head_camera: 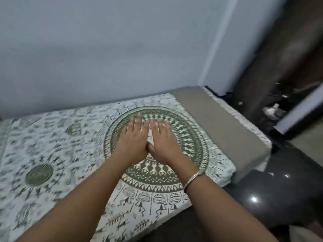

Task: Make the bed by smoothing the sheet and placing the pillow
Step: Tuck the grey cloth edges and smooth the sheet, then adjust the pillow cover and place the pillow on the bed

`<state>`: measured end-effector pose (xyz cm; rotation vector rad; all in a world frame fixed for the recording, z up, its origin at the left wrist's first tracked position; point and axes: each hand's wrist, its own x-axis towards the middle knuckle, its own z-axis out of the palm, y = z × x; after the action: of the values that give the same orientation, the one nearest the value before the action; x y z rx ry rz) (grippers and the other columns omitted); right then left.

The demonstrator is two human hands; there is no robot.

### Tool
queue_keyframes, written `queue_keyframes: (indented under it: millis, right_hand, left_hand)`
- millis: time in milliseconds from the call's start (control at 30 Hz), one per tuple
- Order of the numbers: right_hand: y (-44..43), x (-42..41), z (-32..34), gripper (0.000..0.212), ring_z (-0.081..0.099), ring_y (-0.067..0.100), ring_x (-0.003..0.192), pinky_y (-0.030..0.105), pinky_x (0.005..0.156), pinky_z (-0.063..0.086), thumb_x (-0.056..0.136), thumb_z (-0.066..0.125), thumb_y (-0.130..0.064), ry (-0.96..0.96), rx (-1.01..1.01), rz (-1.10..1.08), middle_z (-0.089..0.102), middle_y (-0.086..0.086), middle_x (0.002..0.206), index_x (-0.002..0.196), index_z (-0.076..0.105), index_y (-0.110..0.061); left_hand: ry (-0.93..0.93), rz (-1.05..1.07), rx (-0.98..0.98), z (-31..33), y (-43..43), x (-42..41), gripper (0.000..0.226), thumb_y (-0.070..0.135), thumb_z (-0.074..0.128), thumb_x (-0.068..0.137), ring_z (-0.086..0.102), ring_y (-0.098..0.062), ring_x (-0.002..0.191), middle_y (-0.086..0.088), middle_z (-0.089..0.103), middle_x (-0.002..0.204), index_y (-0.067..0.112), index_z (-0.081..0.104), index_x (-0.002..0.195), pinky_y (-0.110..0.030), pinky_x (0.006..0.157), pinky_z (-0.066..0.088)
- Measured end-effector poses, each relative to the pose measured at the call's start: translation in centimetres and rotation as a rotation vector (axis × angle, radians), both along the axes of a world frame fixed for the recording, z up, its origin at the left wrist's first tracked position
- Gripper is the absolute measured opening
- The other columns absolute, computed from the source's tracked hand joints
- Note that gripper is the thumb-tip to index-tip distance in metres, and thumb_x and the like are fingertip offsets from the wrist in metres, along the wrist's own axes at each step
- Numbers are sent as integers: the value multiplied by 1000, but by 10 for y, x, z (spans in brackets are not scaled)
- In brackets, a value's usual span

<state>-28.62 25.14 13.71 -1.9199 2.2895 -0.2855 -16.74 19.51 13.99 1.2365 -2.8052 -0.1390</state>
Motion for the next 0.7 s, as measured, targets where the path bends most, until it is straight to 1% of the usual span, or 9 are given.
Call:
queue_keyframes:
  millis: [100,200,267,333,400,467,533,600,700]
  right_hand:
    - [24,-34,35,76,-16,34,145,51,119,6,98,40,-42,5,-15,-201,-9,11,160,153,-6,-16]
    - [57,-74,53,78,-11,34,146,51,118,10,95,43,-41,41,-56,-401,-4,13,160,153,-2,-15]
    - [88,-102,59,79,-7,34,147,51,118,11,94,43,-43,62,-58,-530,1,14,160,153,-1,-16]
    - [128,-123,66,77,-5,32,147,50,118,8,95,40,-48,35,-49,-675,3,15,160,153,1,-16]
    - [176,-136,69,76,-2,31,147,47,119,3,96,36,-52,3,-67,-831,6,17,159,153,5,-12]
    - [228,-142,61,76,3,32,147,45,119,2,96,37,-52,-64,-133,-998,10,18,158,153,7,-11]
    - [277,-141,50,76,6,32,147,42,119,3,95,36,-54,-113,-173,-1139,13,18,158,153,8,-13]
    - [324,-140,37,74,9,30,146,40,119,5,96,36,-54,-159,-183,-1266,17,18,157,152,11,-12]
    - [388,-149,28,72,17,31,144,38,116,15,97,42,-50,-235,-235,-1428,23,19,155,151,15,-10]
  left_hand:
    - [18,-185,-43,37,3,-49,83,26,50,88,-7,-36,145,-16,-18,156,14,-2,151,-49,117,12]
    - [40,-395,-55,63,23,-102,82,25,49,86,-3,-35,145,-15,-15,157,13,1,151,-48,116,17]
    - [48,-537,-79,75,45,-136,81,26,49,85,1,-36,145,-16,-11,157,12,3,151,-48,115,19]
    - [59,-679,-117,83,72,-166,82,30,50,86,6,-38,144,-17,-8,157,12,4,151,-49,114,22]
    - [56,-809,-128,87,106,-192,84,37,52,87,7,-39,144,-18,-6,157,11,3,150,-49,112,23]
    - [23,-926,-121,86,144,-214,85,43,53,89,8,-38,144,-18,-6,157,11,2,150,-48,111,24]
    - [0,-1040,-115,77,181,-237,84,44,51,89,11,-37,143,-17,-4,158,11,3,150,-48,110,26]
    - [-43,-1153,-72,66,220,-261,86,44,52,88,9,-37,144,-16,-6,158,13,2,150,-49,111,26]
    - [-120,-1296,37,56,282,-297,89,44,55,88,0,-33,146,-12,-16,157,16,-1,151,-47,115,20]
